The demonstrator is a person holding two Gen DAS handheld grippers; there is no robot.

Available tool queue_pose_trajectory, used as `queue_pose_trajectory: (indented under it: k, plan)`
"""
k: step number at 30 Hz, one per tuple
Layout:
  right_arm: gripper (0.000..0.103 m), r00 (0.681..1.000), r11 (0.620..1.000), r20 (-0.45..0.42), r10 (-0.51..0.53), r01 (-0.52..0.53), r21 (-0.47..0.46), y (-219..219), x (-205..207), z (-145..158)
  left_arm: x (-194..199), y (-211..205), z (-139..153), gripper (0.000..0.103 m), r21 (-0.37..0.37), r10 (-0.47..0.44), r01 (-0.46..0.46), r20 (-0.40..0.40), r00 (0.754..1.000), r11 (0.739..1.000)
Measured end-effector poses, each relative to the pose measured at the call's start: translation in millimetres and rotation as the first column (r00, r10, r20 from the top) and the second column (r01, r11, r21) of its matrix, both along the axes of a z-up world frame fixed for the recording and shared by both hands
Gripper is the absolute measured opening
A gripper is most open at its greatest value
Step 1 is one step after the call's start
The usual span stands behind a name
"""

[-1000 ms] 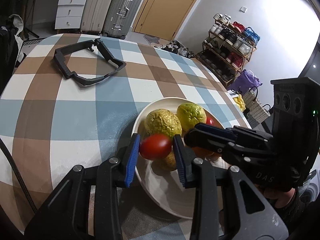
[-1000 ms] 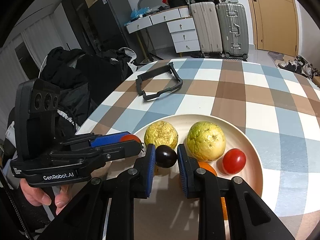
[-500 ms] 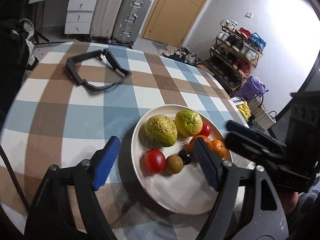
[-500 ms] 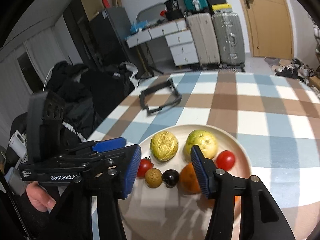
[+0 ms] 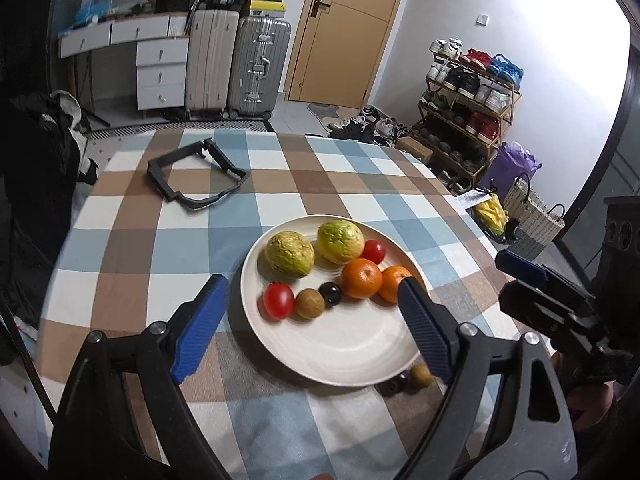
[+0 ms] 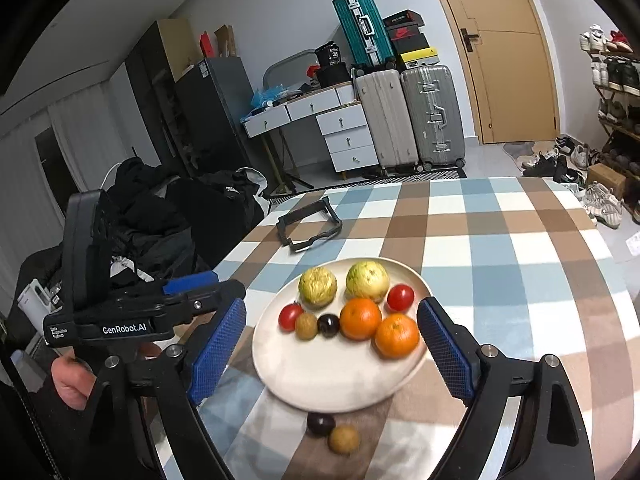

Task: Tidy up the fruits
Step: 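Open both tools to drop the fruits on the plate and withdraw, then move both tools toward the last plum and small yellow fruit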

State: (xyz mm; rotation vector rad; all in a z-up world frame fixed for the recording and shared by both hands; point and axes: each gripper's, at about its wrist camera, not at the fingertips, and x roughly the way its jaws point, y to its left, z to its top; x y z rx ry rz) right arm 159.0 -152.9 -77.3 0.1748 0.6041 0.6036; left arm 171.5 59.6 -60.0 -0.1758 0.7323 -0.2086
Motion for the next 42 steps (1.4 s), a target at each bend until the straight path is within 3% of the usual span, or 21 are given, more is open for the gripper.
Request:
queue_pose_trajectory:
  k: [4, 8, 17, 31, 40, 42]
  plan:
    - [0.095, 1.000, 1.000, 0.016, -0.012, 0.012, 0.018, -11, -20, 3, -19, -14, 10, 0.089, 0.029, -0.002, 0.001, 0.021, 1.000, 1.000]
    - [0.098, 0.999, 0.999, 0.043, -0.025, 0.024, 0.025, -21, -39, 8, -38, -28, 19, 0.102, 0.064, 0.009, -0.012, 0.048, 0.999, 0.998]
    - [0.103, 0.998, 0.999, 0.055, -0.035, 0.034, 0.011, -34, -69, 2, -72, -51, 8, 0.102, 0.085, 0.011, -0.014, 0.043, 0.999, 0.996]
    - [0.103, 0.987, 0.997, -0.160, -0.018, 0.005, -0.083, -24, -57, -71, -76, -40, -65, 0.102, 0.067, 0.047, -0.042, -0.078, 0.996, 0.997]
    - [0.102, 0.979, 0.994, -0.205, 0.015, -0.036, -0.100, -8, -38, -85, -66, -24, -80, 0.102, 0.033, 0.058, -0.054, -0.112, 0.992, 0.998]
    - [0.094, 0.977, 0.993, -0.211, 0.038, -0.061, -0.106, -2, -35, -87, -65, -24, -81, 0.102, 0.034, 0.057, -0.053, -0.115, 0.992, 0.998]
